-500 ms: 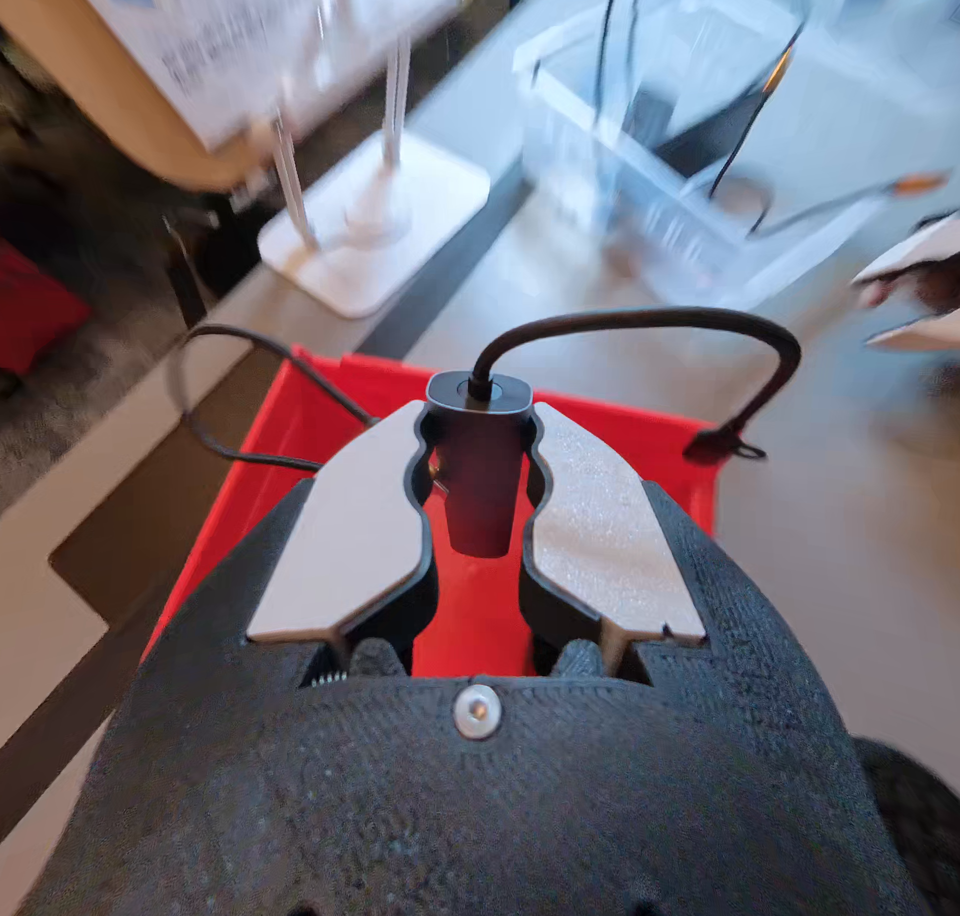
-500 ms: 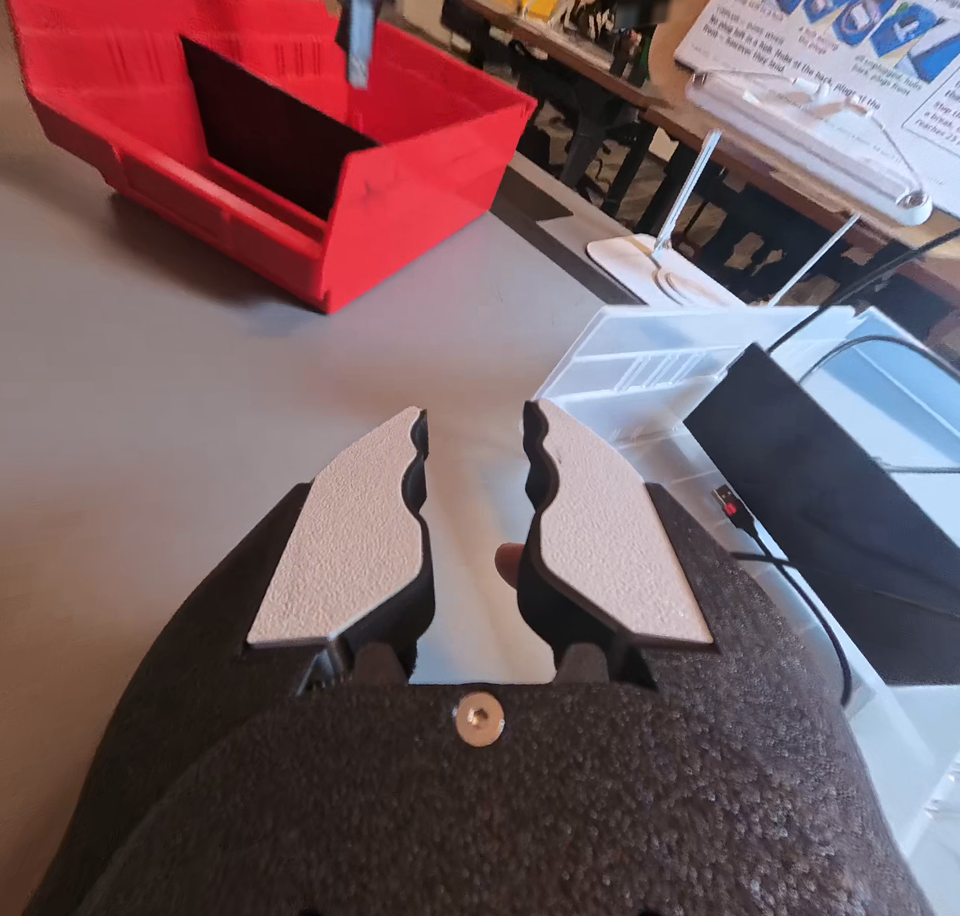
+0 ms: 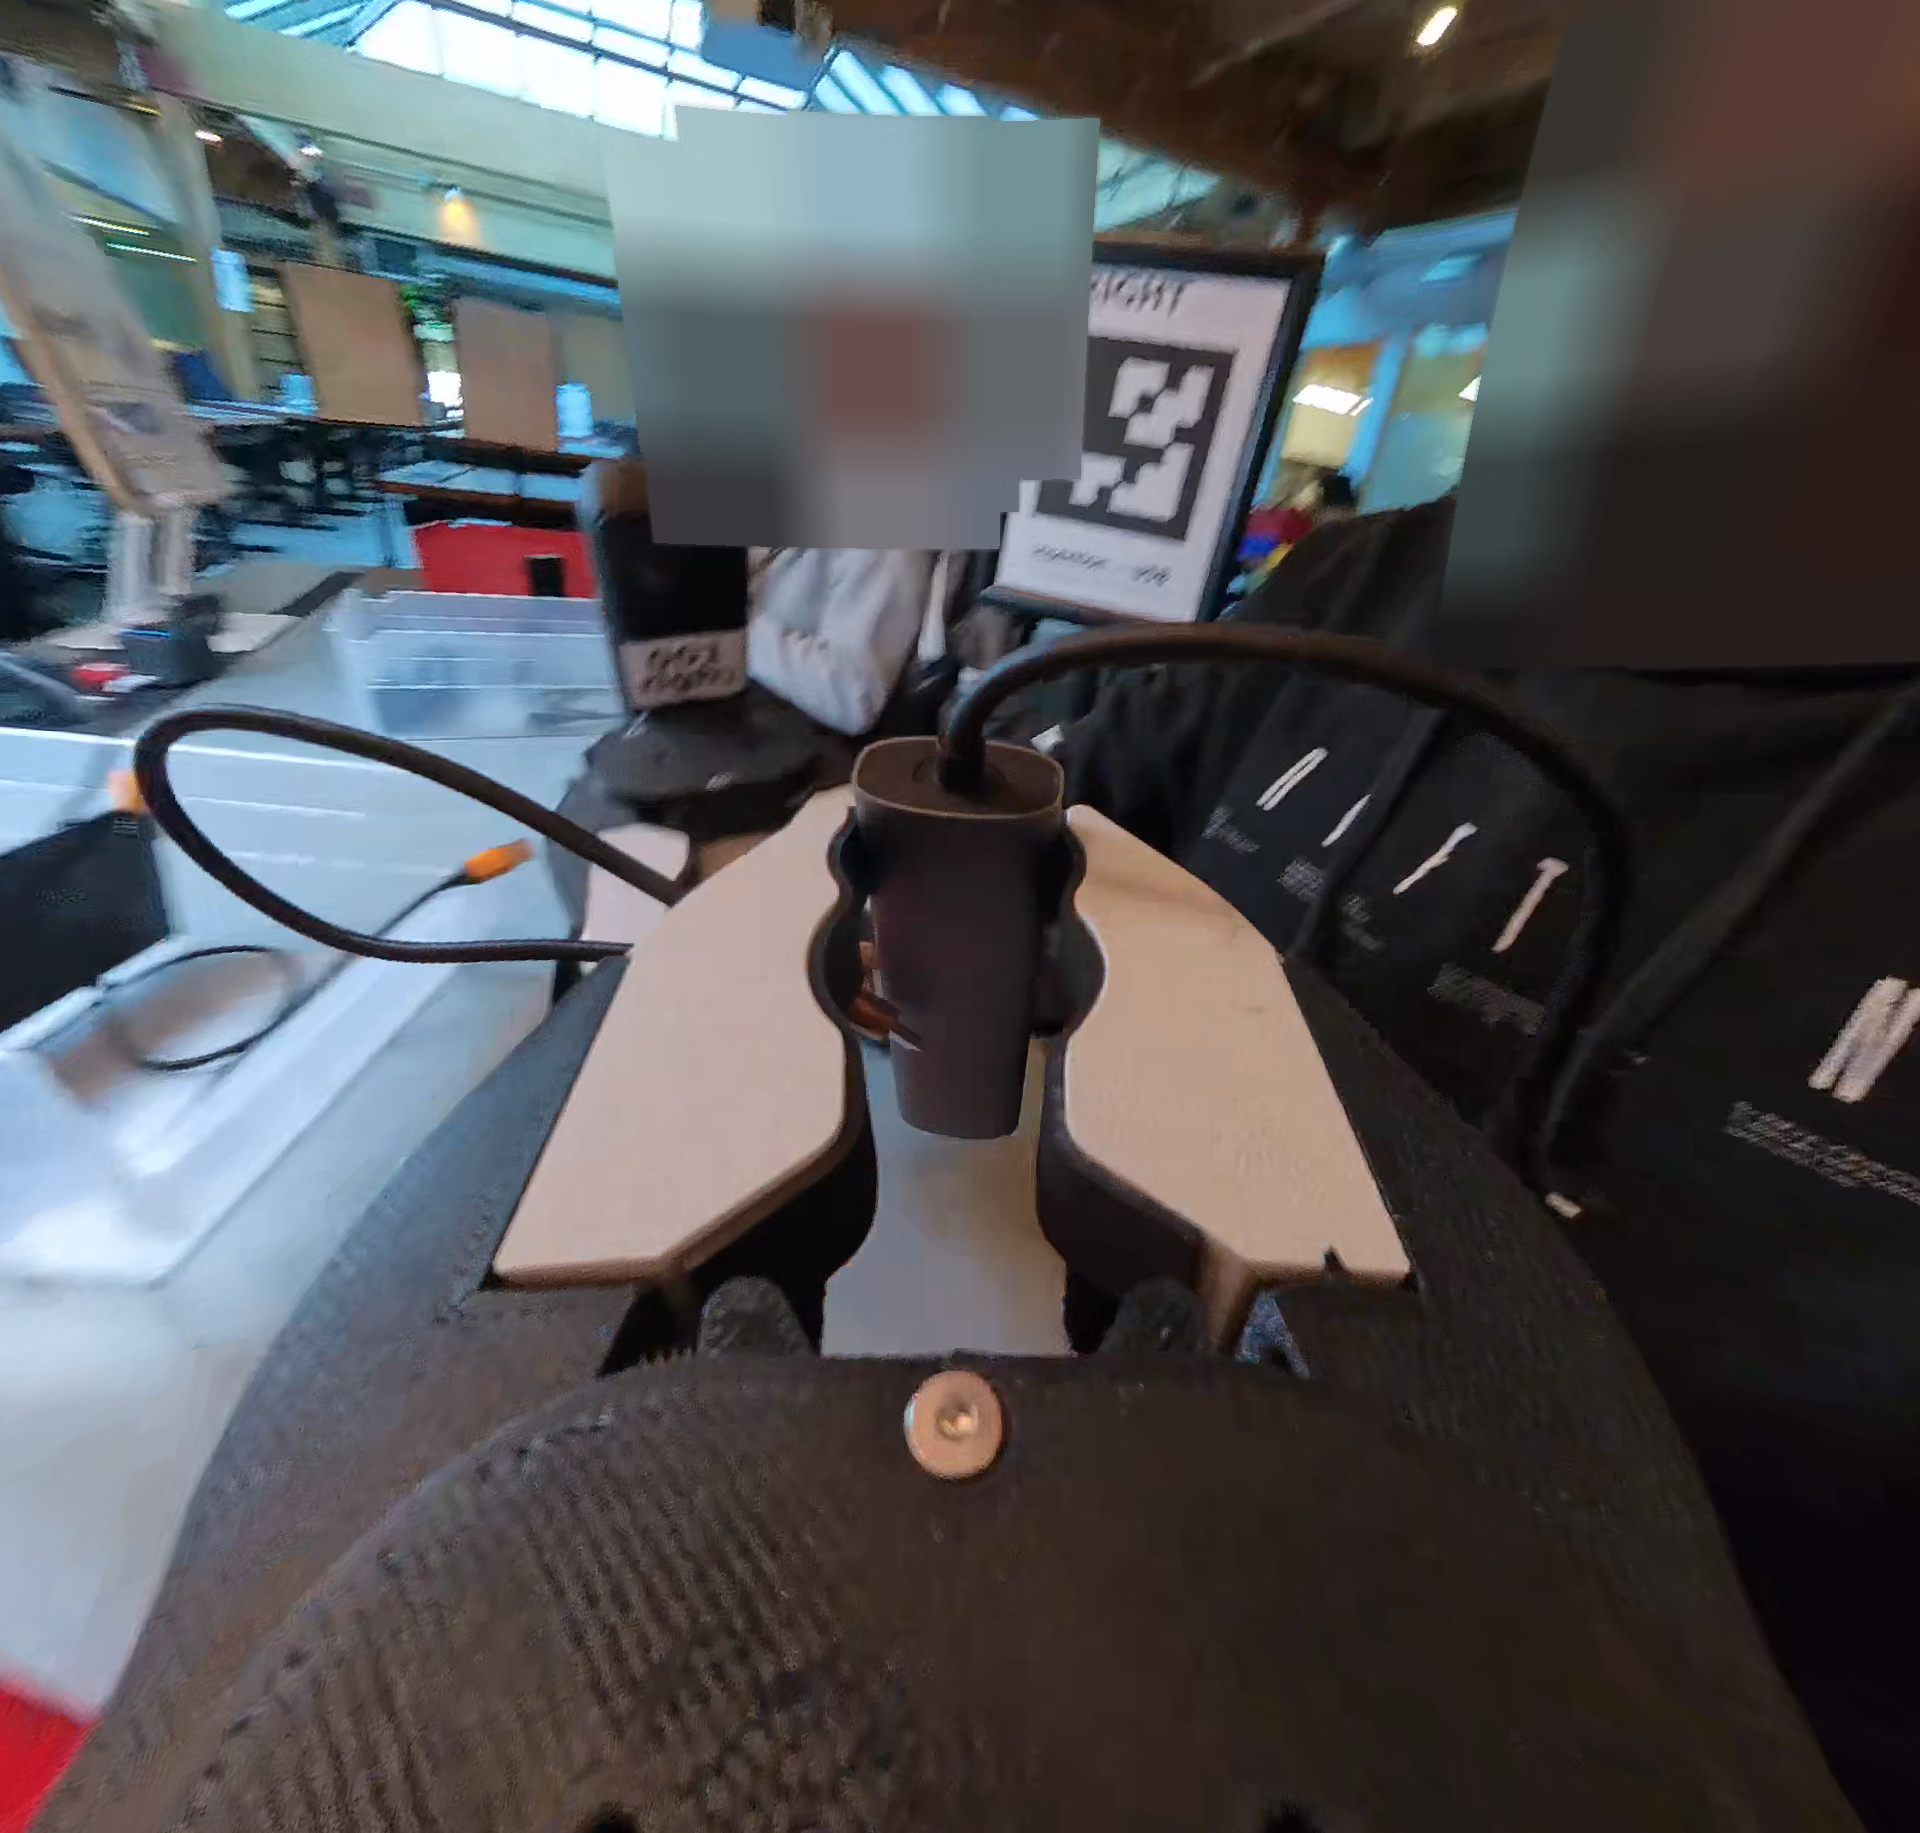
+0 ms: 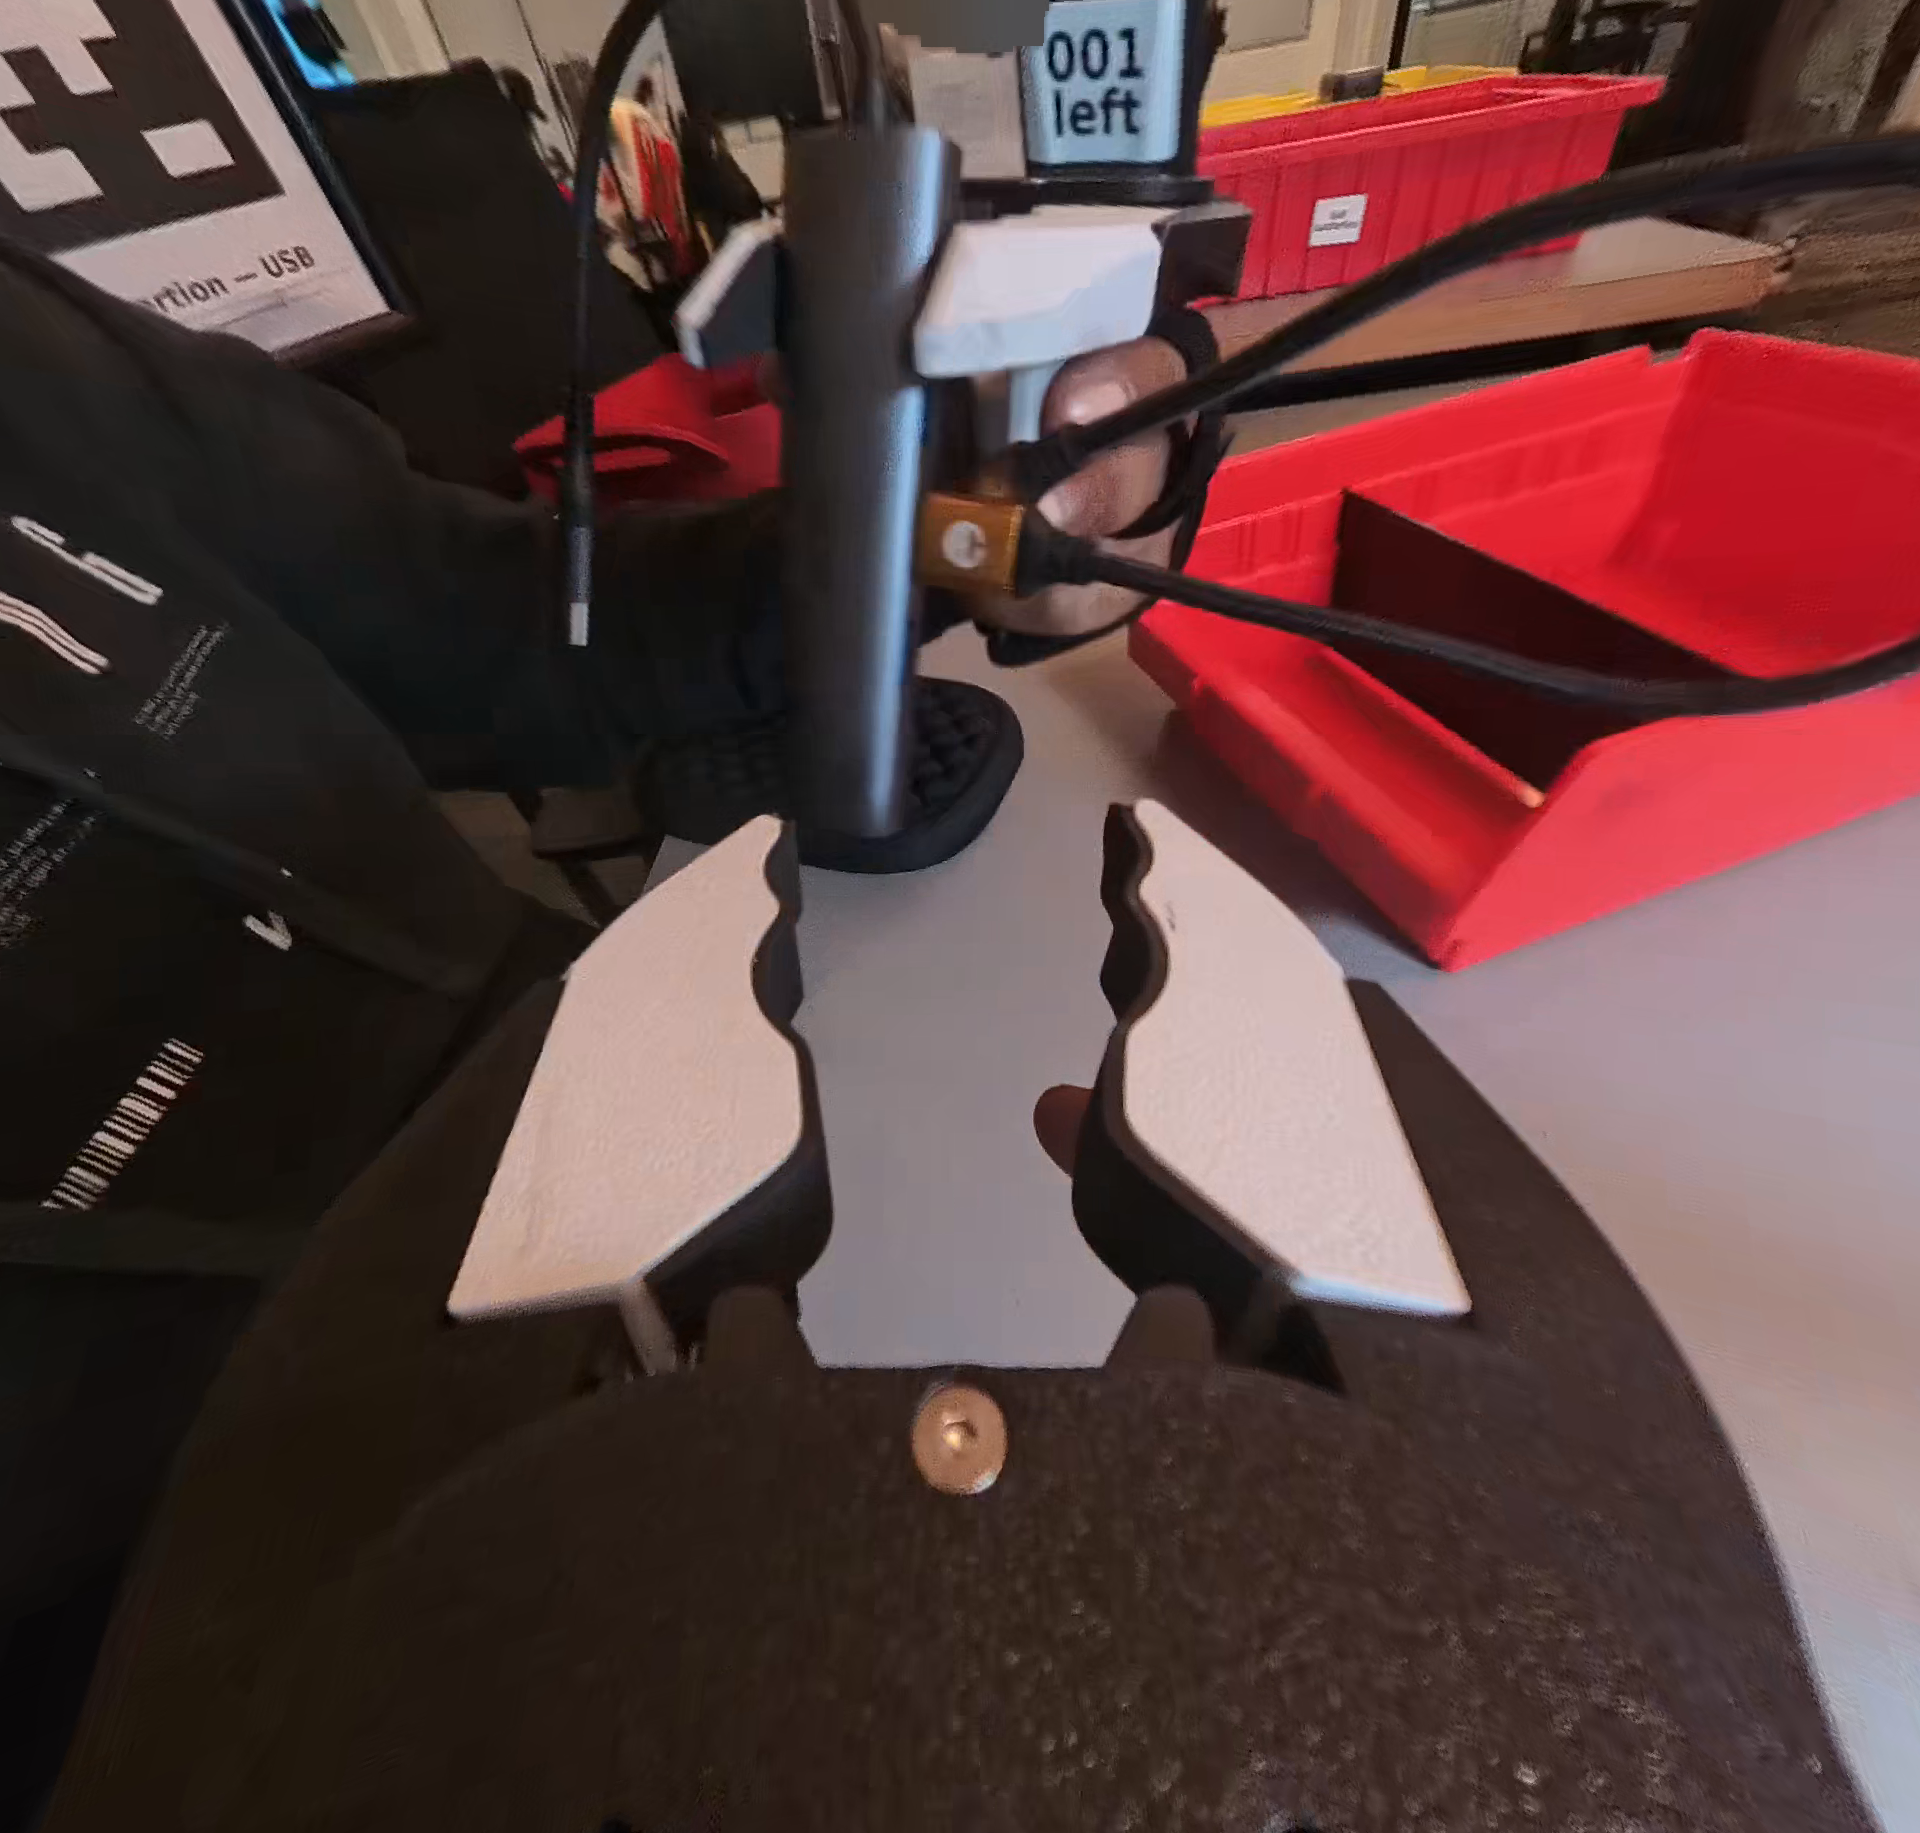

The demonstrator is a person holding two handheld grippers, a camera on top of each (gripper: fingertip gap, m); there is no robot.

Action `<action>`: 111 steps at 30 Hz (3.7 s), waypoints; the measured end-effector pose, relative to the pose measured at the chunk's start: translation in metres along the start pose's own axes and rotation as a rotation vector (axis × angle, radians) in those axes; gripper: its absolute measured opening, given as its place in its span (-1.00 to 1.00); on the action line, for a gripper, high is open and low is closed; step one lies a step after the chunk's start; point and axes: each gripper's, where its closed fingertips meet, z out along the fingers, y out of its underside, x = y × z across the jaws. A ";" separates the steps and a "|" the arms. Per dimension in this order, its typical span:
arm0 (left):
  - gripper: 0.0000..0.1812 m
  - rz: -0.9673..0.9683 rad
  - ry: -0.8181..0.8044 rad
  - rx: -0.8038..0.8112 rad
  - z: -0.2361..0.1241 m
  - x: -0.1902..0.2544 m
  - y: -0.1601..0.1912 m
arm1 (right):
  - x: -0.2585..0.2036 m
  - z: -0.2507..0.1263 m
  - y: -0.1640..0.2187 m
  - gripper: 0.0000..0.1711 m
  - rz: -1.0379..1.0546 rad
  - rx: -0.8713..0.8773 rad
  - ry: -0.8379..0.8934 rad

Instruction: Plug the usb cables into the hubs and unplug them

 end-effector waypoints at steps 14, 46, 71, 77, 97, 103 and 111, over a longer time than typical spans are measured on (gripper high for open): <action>-0.61 0.006 -0.438 -0.134 -0.004 -0.065 0.051 | 0.036 0.001 -0.013 -0.73 -0.033 0.257 0.259; -0.81 0.393 -0.468 -0.772 -0.009 -0.059 0.124 | 0.038 0.001 0.064 -0.91 -0.478 -0.440 0.284; -0.82 0.206 -0.392 -0.309 0.008 -0.050 0.066 | 0.023 -0.005 0.019 -0.91 -0.303 -0.179 0.233; -0.81 0.186 -0.424 -0.316 -0.001 -0.057 0.073 | 0.032 -0.001 0.017 -0.89 -0.297 -0.140 0.302; -0.81 0.497 -0.559 -0.040 -0.048 -0.008 -0.040 | 0.024 -0.010 0.027 -0.91 -0.329 -0.209 0.292; -0.81 0.319 -0.699 -0.116 -0.067 -0.049 -0.003 | 0.039 -0.066 -0.076 -0.92 -0.326 0.023 0.410; -0.81 0.198 -0.676 -0.236 -0.045 -0.070 0.047 | 0.122 -0.150 -0.072 -0.91 -0.234 -0.297 0.609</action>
